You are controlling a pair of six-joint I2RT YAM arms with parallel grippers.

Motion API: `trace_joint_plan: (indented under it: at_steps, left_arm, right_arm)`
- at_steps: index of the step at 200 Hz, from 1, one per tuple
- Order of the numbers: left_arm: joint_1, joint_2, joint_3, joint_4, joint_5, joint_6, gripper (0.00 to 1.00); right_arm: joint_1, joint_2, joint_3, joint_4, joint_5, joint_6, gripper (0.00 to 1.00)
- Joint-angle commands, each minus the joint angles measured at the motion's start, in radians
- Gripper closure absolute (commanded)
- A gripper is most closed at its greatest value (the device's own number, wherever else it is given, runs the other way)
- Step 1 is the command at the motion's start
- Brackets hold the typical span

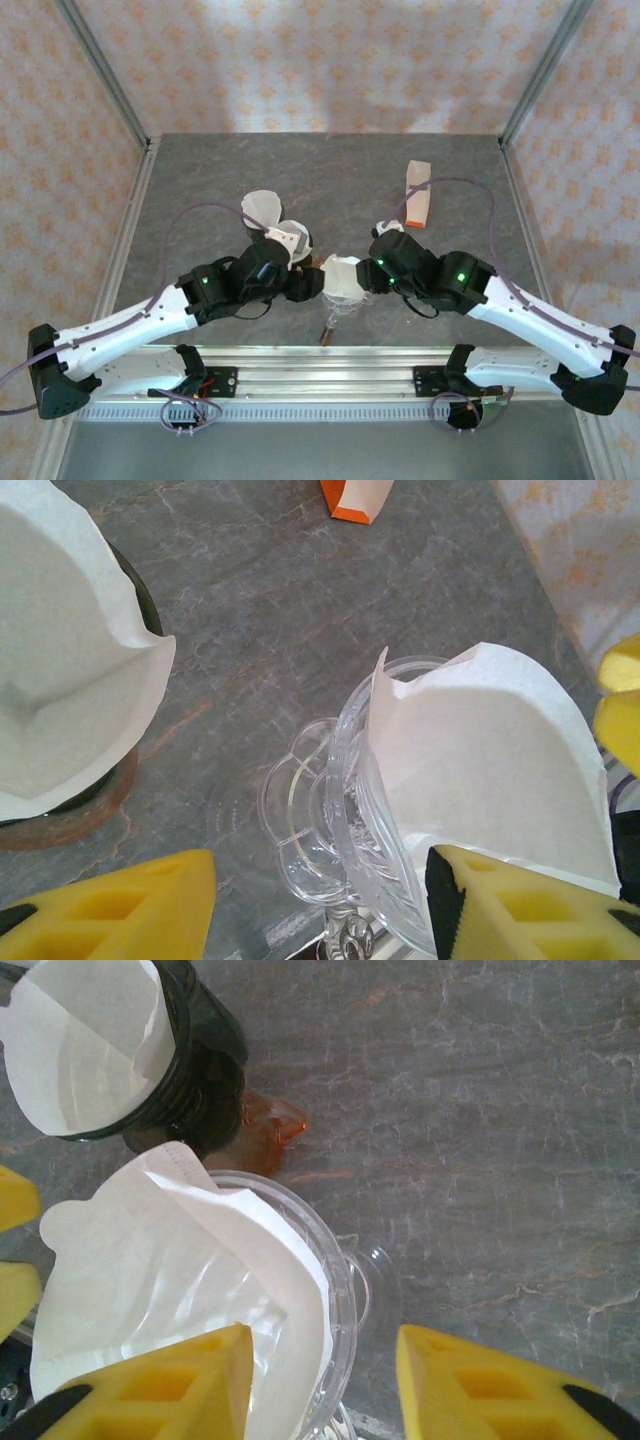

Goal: Place the coffee filter in the dripper

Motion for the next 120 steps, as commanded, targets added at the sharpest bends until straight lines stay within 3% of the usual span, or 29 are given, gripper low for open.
trace_joint_plan:
  at_steps: [1,52,120]
  left_arm:
    - [-0.005,0.009,-0.005,0.025,-0.013,0.0,0.42]
    - [-0.005,0.011,-0.046,0.061,-0.022,-0.031,0.47]
    - [-0.005,-0.023,-0.085,0.075,-0.036,-0.055,0.47]
  right_arm:
    - [-0.009,-0.009,-0.022,0.025,0.026,0.004,0.63]
    - [-0.012,0.014,-0.039,0.037,0.009,-0.008,0.8]
    - [-0.014,0.049,-0.041,0.02,-0.011,-0.014,0.89]
